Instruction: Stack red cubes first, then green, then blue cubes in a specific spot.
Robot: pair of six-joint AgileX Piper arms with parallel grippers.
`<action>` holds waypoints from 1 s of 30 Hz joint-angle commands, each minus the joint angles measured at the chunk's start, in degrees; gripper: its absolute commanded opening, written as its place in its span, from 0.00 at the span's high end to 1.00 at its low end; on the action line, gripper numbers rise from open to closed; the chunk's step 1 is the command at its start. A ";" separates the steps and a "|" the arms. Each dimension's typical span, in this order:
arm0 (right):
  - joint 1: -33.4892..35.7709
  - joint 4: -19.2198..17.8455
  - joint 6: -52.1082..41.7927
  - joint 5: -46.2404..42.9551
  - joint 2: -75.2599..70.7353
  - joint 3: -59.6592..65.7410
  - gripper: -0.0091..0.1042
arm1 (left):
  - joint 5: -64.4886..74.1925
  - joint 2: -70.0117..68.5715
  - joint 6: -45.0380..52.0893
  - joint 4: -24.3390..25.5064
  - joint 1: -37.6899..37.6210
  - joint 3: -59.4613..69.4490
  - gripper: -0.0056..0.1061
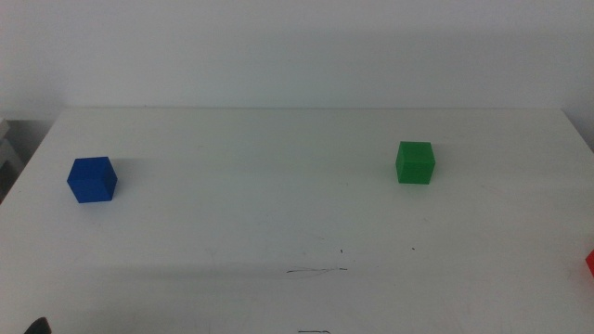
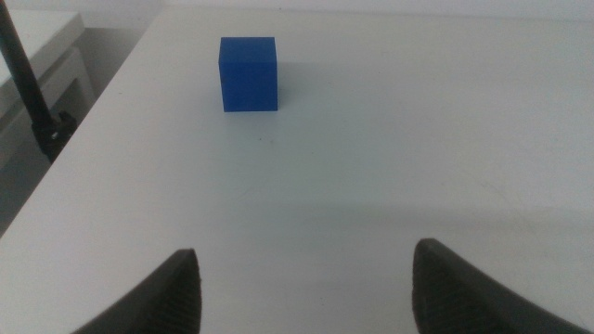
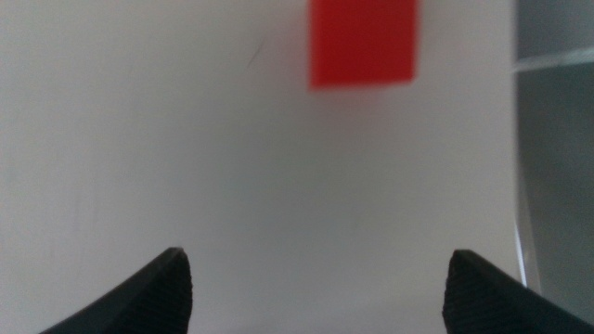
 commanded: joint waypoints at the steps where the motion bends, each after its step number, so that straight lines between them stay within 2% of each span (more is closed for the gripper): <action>1: -2.27 -0.80 -0.95 -3.83 -0.83 -1.92 0.18 | -4.38 -1.50 -0.11 -0.25 0.00 -0.02 0.28; 8: -4.51 1.01 -8.38 -7.39 3.97 -1.92 0.24 | -4.38 -1.50 -0.11 -0.25 0.00 -0.02 0.28; 16: -4.51 2.63 -11.01 -13.01 12.07 -2.10 0.23 | -4.38 -1.50 -0.11 -0.25 0.00 -0.02 0.28; 19: -4.51 2.07 -11.81 -13.53 14.77 -3.14 0.21 | -4.38 -1.50 -0.11 -0.25 0.00 -0.02 0.28; 24: -4.51 -1.74 -12.28 -13.63 18.42 -5.47 0.18 | -4.38 -1.50 -0.11 -0.25 0.00 -0.02 0.28; 30: -4.51 -2.99 -12.28 -13.78 23.15 -8.45 0.18 | -4.38 -1.50 -0.11 -0.25 0.00 -0.02 0.28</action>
